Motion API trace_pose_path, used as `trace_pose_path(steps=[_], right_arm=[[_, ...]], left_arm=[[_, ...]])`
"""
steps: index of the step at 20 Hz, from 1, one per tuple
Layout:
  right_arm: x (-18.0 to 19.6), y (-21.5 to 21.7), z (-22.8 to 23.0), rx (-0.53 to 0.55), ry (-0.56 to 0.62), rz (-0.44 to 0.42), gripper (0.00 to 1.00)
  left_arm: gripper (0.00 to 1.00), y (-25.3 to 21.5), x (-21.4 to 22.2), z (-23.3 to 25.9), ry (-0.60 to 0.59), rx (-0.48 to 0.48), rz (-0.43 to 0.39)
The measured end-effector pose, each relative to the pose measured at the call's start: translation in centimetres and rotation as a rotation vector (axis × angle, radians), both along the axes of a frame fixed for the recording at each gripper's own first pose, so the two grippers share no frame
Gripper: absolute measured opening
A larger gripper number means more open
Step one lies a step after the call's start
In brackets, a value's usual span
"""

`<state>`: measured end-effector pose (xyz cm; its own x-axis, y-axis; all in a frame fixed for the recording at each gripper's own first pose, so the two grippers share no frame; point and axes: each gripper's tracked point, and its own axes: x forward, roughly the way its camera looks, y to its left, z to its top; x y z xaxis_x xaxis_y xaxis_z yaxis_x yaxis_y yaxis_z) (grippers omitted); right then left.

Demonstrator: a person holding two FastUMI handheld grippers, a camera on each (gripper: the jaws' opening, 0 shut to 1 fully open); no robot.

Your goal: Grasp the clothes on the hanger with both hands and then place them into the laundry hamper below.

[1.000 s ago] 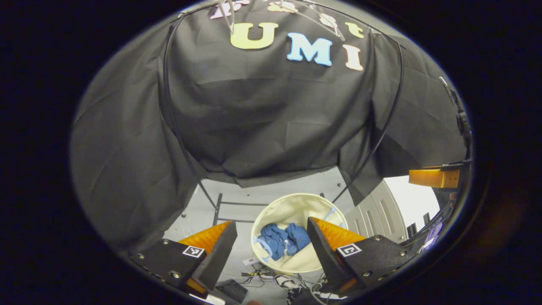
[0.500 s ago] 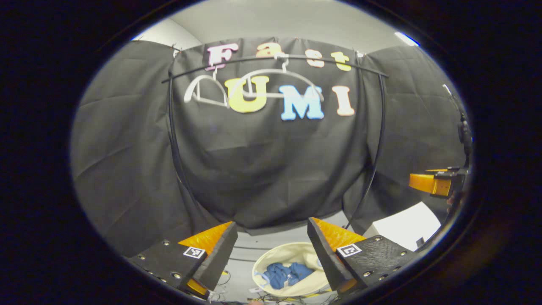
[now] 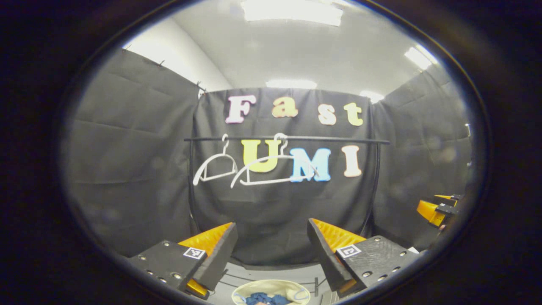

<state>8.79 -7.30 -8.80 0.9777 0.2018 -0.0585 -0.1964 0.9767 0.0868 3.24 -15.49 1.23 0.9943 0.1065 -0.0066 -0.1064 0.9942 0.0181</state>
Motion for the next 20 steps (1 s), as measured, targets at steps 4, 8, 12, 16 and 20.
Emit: trace_pose_path(steps=[4,8,12,16,20], right_arm=[[-0.7,-2.0,2.3,0.036,-0.052,-0.01,0.92],[-2.1,-3.7,2.3,0.015,-0.084,-0.057,0.92],[-2.8,-3.6,1.9,0.026,-0.073,-0.091,0.92],[-3.4,-2.6,2.9,0.024,-0.116,-0.111,0.95],[-4.4,-0.1,3.1,0.024,-0.121,-0.112,0.91]], left_arm=[[0.96,-0.7,-3.7,4.3,-0.087,-0.039,0.051],[0.96,-1.0,-5.5,5.5,-0.125,-0.038,0.026],[0.96,0.2,-6.7,6.0,-0.18,-0.037,0.041],[0.96,2.0,-6.4,4.2,-0.15,-0.051,0.022],[0.96,3.5,-6.0,3.4,-0.147,-0.062,-0.016]])
